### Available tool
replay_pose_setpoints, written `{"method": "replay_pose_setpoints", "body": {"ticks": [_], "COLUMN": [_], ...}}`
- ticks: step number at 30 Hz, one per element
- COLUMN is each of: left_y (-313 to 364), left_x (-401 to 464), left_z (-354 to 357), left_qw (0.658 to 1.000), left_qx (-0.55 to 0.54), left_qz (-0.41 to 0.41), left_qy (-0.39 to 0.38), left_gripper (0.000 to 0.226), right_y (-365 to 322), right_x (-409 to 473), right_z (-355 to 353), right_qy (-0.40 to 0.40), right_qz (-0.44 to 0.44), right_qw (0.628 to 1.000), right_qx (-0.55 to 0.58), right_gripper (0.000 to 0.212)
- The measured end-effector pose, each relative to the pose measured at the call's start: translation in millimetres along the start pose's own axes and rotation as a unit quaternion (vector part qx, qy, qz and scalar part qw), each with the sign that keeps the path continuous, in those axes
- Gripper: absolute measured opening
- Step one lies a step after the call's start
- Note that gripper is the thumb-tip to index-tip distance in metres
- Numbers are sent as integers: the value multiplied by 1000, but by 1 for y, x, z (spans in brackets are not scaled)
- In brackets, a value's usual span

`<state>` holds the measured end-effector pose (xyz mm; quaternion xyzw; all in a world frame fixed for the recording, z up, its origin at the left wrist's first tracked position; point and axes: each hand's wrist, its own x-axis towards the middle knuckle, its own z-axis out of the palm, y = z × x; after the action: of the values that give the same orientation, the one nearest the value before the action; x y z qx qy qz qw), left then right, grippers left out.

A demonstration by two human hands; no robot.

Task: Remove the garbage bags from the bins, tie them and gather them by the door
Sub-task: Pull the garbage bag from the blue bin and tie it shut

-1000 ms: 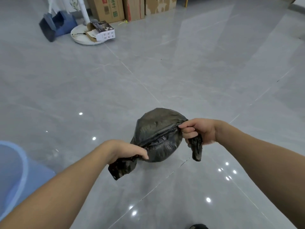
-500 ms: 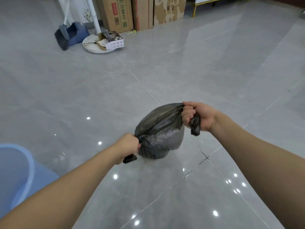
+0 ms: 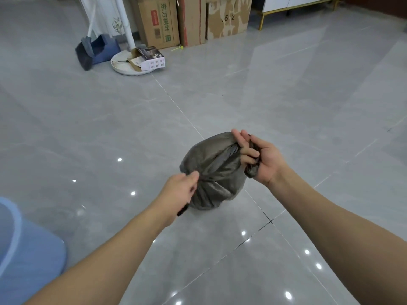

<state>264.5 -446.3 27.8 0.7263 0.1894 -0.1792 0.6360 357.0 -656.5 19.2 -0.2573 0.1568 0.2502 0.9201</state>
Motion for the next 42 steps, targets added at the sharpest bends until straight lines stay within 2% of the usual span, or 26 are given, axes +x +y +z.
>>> {"method": "replay_pose_setpoints", "body": {"ticks": [1,2,3,4,6,7,8,9,12,16,18,22,26,28,31,33,38,42], "left_y": [-5,-8,-9,-7,0,4,7,9,12,20,27,53,84,92,99,105,96,78], "left_x": [-3,-6,-10,-14,-20,-22,-24,-25,-28,-34,-37,-40,-40,-37,-29,-27,-26,-20], "left_z": [9,17,26,35,51,57,60,61,61,63,69,73,54,38,17,6,-12,-29], "left_qw": [975,901,801,712,583,538,514,507,504,480,482,512,570,585,624,651,719,779], "left_qx": [212,415,569,659,746,769,782,786,792,811,808,774,745,745,723,700,637,562], "left_qz": [59,121,186,243,314,326,328,330,323,307,312,364,344,318,273,260,261,261], "left_qy": [19,23,19,5,-74,-112,-130,-128,-117,-133,-130,-76,-31,-47,-118,-138,-93,-100], "left_gripper": [40,39,36,33,23,23,24,24,12,12,6,15,20,23,17,13,6,12], "right_y": [0,1,4,8,18,23,25,26,15,1,5,20,24,22,22,26,28,20], "right_x": [2,5,9,12,19,22,24,26,31,39,38,29,24,22,19,18,10,2], "right_z": [-2,-5,-9,-13,-22,-26,-29,-31,-30,-20,-13,-4,-6,-8,-9,-10,-9,-14], "right_qy": [-9,-17,-20,-20,-12,-8,-5,-2,14,34,18,-24,-32,-23,-17,-25,6,-5], "right_qz": [-6,-7,-4,3,21,28,32,31,-3,-27,-20,40,73,68,87,112,120,148], "right_qw": [1000,999,996,993,984,982,981,982,994,999,1000,994,990,989,984,974,944,945], "right_qx": [-16,-44,-81,-119,-175,-189,-194,-189,-106,15,-4,-104,-120,-126,-157,-193,-307,-292], "right_gripper": [27,29,31,34,38,39,39,39,36,35,33,29,25,24,22,23,26,35]}}
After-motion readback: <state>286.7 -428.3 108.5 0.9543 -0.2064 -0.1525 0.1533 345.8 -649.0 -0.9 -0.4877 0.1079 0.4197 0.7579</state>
